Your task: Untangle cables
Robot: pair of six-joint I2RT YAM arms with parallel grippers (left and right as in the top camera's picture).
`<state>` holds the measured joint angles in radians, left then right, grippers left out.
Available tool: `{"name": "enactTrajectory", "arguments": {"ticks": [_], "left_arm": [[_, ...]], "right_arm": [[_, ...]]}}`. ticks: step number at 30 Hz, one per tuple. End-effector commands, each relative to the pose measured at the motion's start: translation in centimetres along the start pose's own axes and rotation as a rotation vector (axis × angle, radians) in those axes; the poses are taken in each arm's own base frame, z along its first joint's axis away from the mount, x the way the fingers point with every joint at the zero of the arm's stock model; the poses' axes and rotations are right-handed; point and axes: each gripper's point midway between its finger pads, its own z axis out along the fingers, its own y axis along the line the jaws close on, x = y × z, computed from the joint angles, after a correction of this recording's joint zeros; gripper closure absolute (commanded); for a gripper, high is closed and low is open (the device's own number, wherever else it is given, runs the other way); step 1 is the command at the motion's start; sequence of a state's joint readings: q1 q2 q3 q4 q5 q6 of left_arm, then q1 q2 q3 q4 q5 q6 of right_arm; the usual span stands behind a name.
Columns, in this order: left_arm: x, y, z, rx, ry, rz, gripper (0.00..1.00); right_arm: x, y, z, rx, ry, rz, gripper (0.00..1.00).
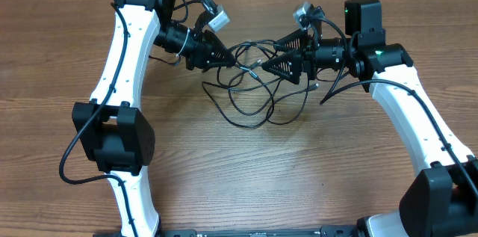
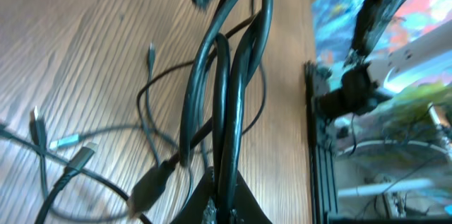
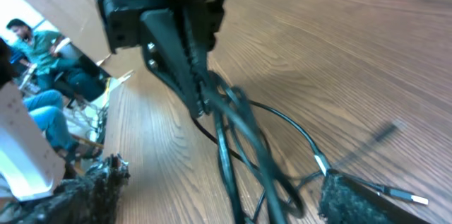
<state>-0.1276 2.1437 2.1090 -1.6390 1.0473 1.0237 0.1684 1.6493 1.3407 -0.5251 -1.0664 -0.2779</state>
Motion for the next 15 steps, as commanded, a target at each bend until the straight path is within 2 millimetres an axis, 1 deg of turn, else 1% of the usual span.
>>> {"name": "enactTrajectory", "arguments": {"ticks": [1,4,7,10,12,13,15], "left_arm": [[1.6,0.8,-0.4,-0.061,0.103,0.025,0.96],[1.8,0.5,-0.4,-0.051,0.111,0.034,0.96],[1.8,0.4,-0.4,-0.049,0.113,0.031,0.96],[1.9,0.3,-0.4,-0.046,0.114,0.026,0.96],[1.9,0.3,-0.3,-0.043,0.117,0.035,0.95],[1.9,0.2,-0.3,-0.042,0.117,0.038,0.96],[1.9,0.1,0.0,-0.037,0.121,0.047,0.96]], "right_arm": [[-0.1,-1.2,-0.2,0.079,0.013,-0.049,0.06],[0.1,-2.3,-0.3,0.141,0.032,-0.116,0.06],[0.3,-3.0,-0.4,0.179,0.049,-0.193,0.06],[0.3,-3.1,-0.4,0.183,0.061,-0.299,0.06],[0.2,-3.1,-0.3,0.181,0.071,-0.415,0.06],[0.2,-3.1,-0.3,0.181,0.071,-0.434,0.06],[-0.2,-3.0,-0.2,0.181,0.067,-0.529,0.06]]}}
